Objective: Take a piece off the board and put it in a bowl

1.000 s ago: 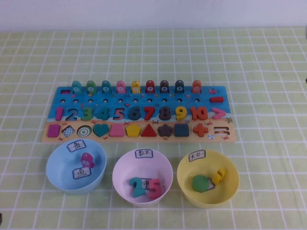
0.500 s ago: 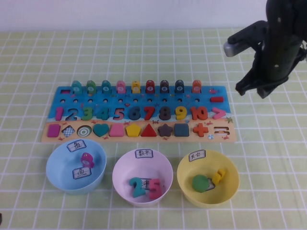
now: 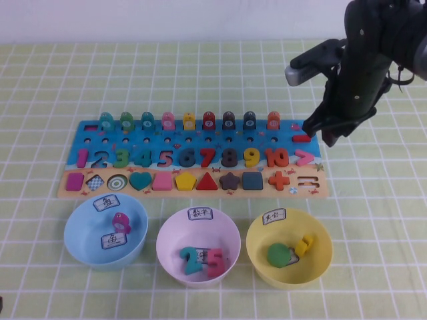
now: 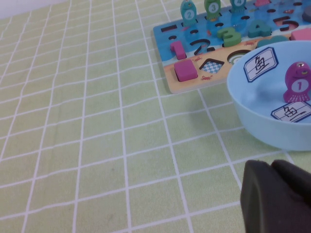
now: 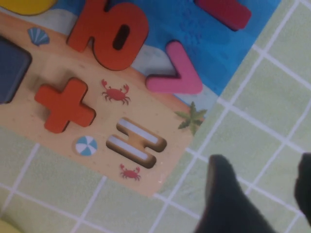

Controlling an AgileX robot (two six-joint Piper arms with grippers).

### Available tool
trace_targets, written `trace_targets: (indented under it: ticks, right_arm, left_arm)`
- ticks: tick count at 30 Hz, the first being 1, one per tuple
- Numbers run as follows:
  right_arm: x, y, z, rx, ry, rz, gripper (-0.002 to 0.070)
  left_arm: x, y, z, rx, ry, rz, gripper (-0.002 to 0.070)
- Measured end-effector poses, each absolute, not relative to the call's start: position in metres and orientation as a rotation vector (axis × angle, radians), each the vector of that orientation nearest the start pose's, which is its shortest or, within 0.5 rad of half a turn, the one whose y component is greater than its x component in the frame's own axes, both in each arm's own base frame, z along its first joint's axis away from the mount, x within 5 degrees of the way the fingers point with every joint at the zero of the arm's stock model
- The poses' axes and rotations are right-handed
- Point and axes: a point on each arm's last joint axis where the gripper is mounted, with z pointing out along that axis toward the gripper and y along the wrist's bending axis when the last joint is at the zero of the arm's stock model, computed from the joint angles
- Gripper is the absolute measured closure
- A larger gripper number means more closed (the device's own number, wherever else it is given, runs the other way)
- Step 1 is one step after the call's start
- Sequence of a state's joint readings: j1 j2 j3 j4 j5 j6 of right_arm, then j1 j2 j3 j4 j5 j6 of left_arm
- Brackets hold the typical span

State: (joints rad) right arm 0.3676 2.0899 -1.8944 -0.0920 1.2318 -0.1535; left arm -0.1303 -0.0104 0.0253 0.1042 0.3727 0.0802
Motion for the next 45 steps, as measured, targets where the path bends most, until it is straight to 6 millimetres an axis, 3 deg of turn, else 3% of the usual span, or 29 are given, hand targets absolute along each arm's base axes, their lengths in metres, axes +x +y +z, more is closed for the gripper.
trace_targets:
  ticks: [3, 7, 15, 28, 45]
  right_arm:
    - [0.42, 0.157, 0.252, -0.766, 2.802, -0.04, 0.0296]
    - [0.424, 0.161, 0.237, -0.765, 2.828, -0.009, 0.0205]
    - [0.436, 0.166, 0.211, -0.741, 2.82, 0.006, 0.0191]
    - [0.452, 0.176, 0.2, -0.709, 2.793, 0.061, 0.019]
    - [0.452, 0.176, 0.188, -0.721, 2.842, 0.053, 0.0202]
  left_arm:
    - [0.053, -0.003, 0.172, 0.261, 1.851, 0.068, 0.068]
    - [0.053, -0.003, 0.172, 0.261, 1.851, 0.068, 0.068]
    - [0.053, -0.003, 0.172, 0.261, 1.851, 0.068, 0.068]
    - [0.053, -0.003, 0.172, 0.261, 1.851, 0.068, 0.068]
    - [0.053, -0.003, 0.172, 0.261, 1.851, 0.068, 0.068]
